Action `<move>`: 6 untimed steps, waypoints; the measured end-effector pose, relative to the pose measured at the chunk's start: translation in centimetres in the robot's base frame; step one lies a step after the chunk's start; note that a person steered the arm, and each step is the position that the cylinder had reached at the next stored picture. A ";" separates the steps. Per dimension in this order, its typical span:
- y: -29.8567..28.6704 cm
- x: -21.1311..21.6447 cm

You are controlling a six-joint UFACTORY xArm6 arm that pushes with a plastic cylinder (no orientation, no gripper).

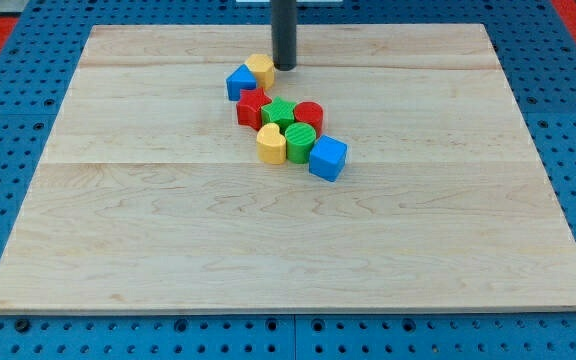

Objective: Move your arm towards the red circle

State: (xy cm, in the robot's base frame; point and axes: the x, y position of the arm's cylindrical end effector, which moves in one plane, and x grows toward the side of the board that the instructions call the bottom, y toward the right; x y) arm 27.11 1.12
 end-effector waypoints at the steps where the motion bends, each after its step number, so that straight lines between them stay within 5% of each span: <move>1: 7.1 3.5; 2: 7.5 7.6; 5: -3.6 10.8; 6: -2.8 10.8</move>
